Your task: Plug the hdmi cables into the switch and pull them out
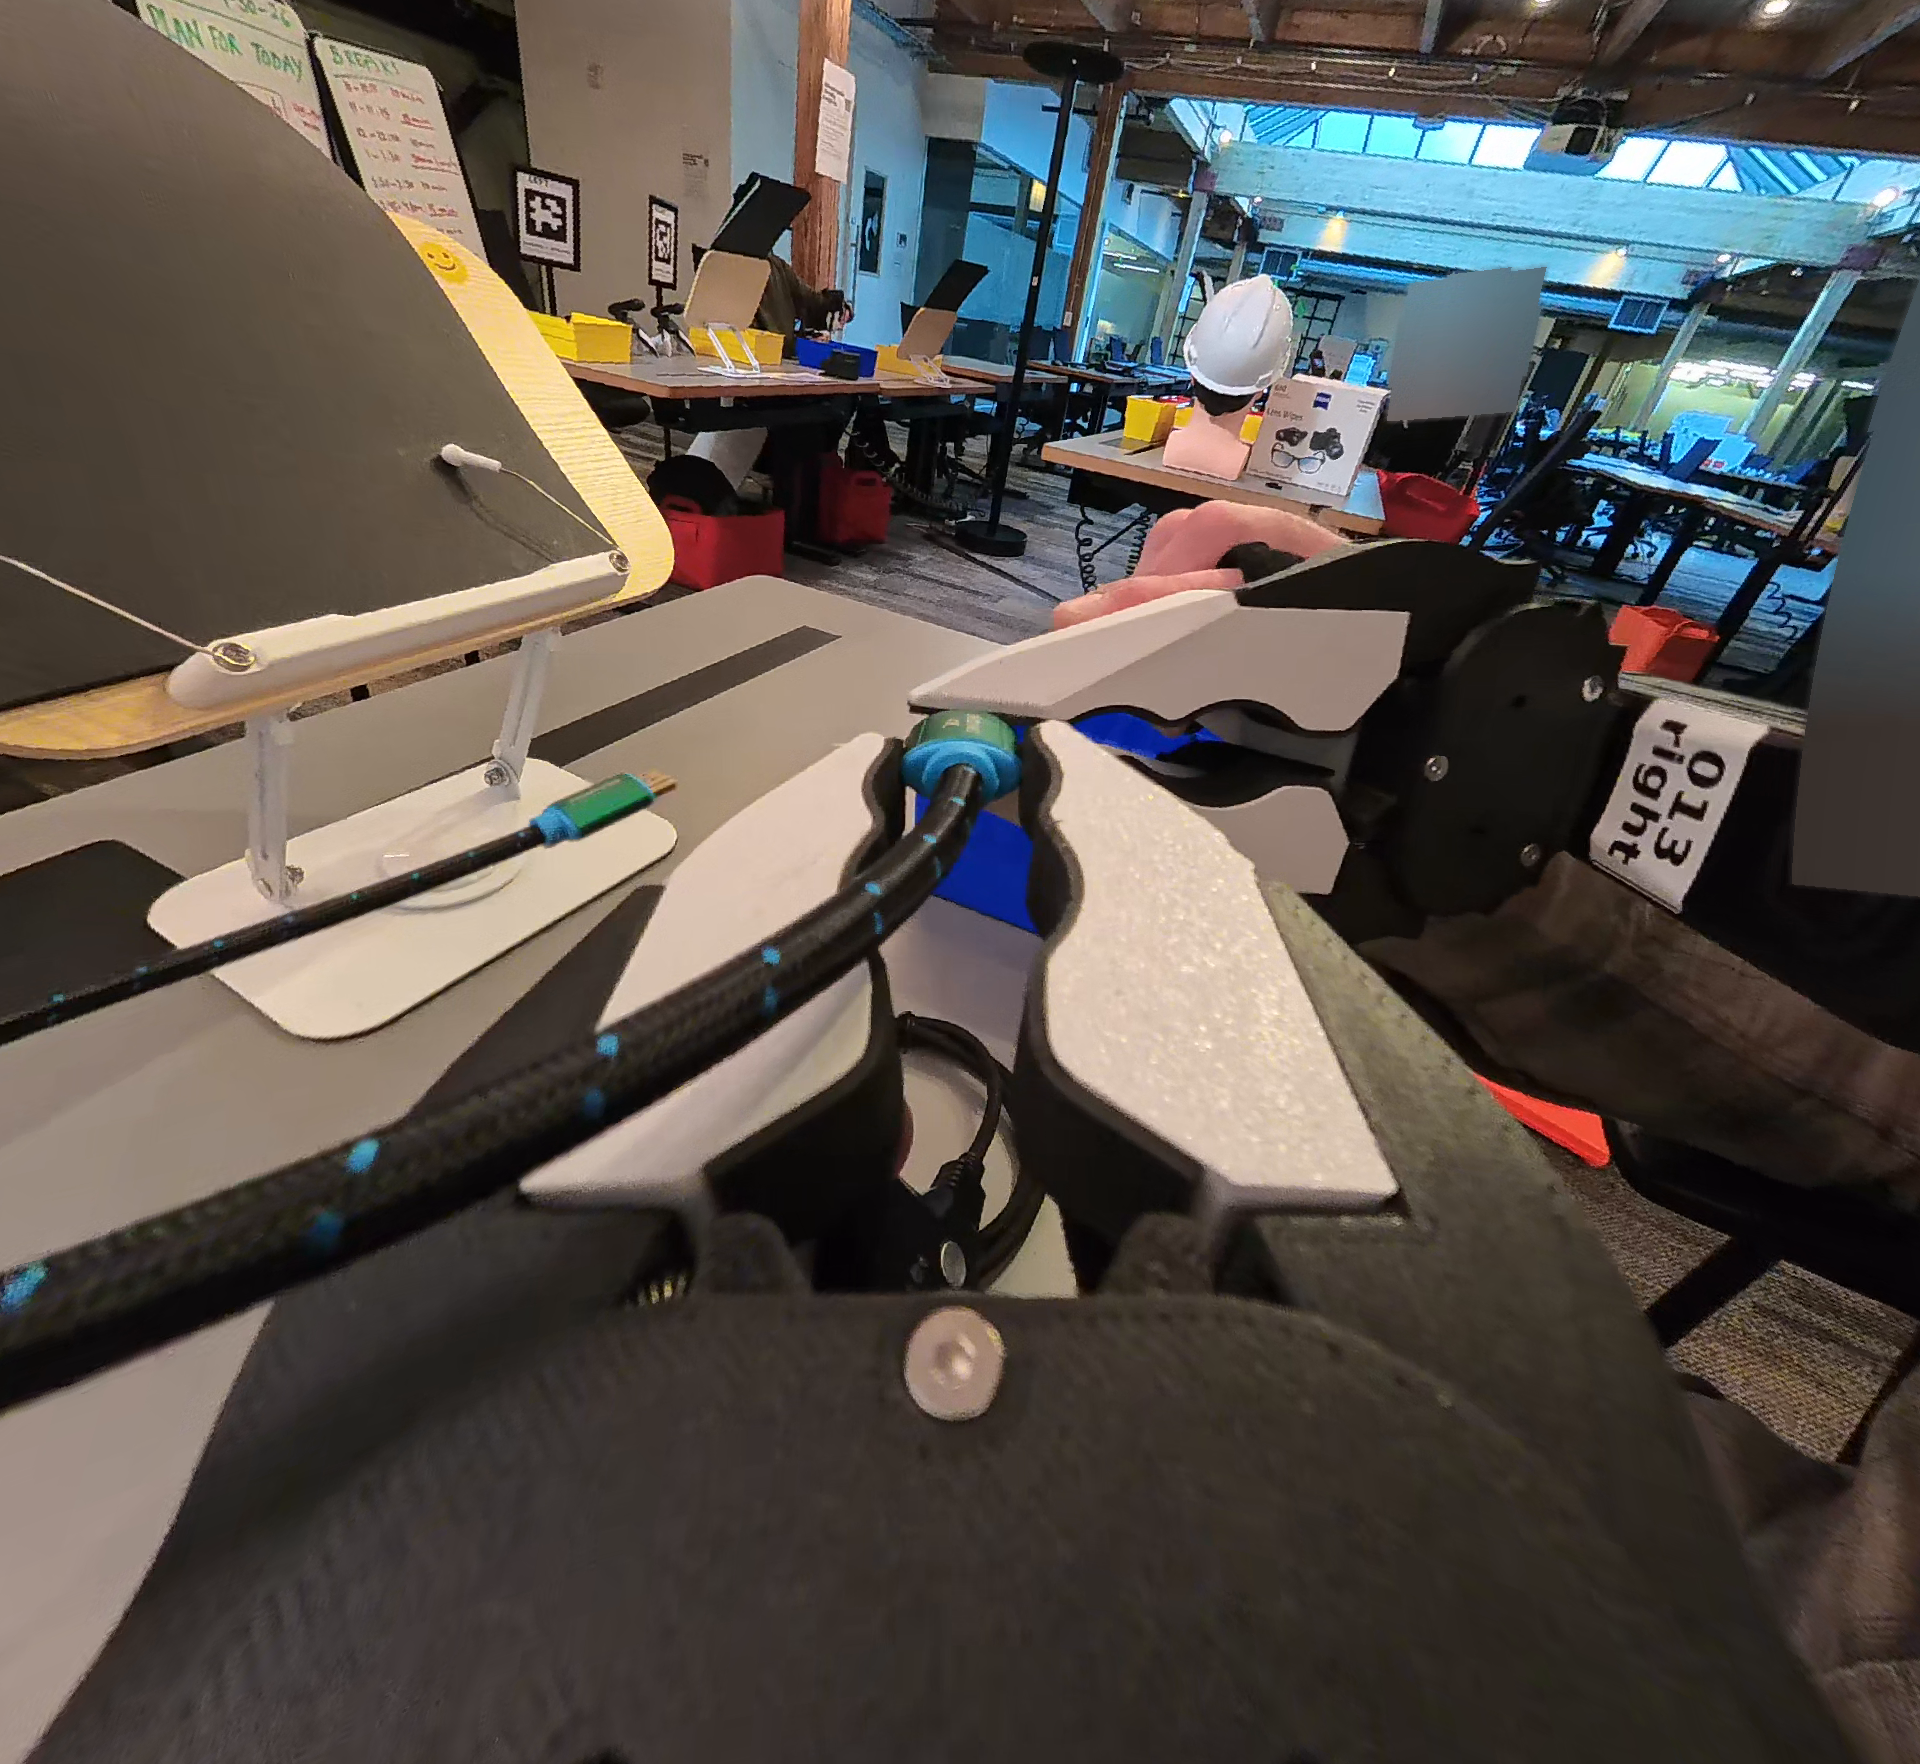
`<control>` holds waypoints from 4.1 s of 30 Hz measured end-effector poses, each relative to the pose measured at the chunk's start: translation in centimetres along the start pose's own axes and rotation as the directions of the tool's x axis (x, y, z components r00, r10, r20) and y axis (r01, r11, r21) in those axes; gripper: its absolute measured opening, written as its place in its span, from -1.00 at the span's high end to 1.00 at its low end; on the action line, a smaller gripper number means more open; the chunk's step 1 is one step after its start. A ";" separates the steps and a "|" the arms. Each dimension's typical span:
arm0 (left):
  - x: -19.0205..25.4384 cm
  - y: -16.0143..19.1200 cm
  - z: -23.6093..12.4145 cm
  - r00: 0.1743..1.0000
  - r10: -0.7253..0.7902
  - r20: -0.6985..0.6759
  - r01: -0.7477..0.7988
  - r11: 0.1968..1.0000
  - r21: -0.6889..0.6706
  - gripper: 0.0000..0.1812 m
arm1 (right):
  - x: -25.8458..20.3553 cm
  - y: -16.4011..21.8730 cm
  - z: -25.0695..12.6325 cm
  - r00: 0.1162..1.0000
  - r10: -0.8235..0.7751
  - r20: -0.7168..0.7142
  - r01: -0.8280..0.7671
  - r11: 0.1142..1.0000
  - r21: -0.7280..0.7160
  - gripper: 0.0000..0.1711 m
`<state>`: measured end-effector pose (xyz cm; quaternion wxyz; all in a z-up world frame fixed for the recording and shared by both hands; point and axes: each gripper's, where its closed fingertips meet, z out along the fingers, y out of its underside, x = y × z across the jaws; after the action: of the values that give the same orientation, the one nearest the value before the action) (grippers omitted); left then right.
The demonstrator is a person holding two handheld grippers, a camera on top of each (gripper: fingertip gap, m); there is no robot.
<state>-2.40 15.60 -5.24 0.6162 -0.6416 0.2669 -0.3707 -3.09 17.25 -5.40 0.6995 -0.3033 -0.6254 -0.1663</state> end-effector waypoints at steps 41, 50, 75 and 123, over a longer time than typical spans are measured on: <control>-7.6 1.2 -2.5 0.717 0.440 0.541 -0.407 0.894 -0.188 0.78 | -1.0 6.7 -0.6 0.917 0.385 0.101 -0.359 0.910 -0.207 0.89; -10.6 3.1 -3.2 0.664 0.406 0.628 -0.288 0.914 -0.286 0.78 | -3.1 7.6 -0.9 0.864 0.481 0.148 -0.430 0.859 -0.278 0.86; -11.2 3.7 -3.8 0.669 0.397 0.628 -0.262 0.917 -0.302 0.77 | -8.7 5.5 -4.2 0.648 0.620 0.442 -0.518 0.784 -0.342 0.71; -9.1 3.0 -2.4 0.725 0.395 0.564 -0.300 0.919 -0.257 0.77 | -18.5 7.3 -4.8 0.474 0.723 0.502 -0.576 0.686 -0.444 0.60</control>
<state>-9.28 21.15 -9.59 0.6778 -0.7081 0.1979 -0.0026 2.04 17.04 -25.14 0.4122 -0.6289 -0.6391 0.1618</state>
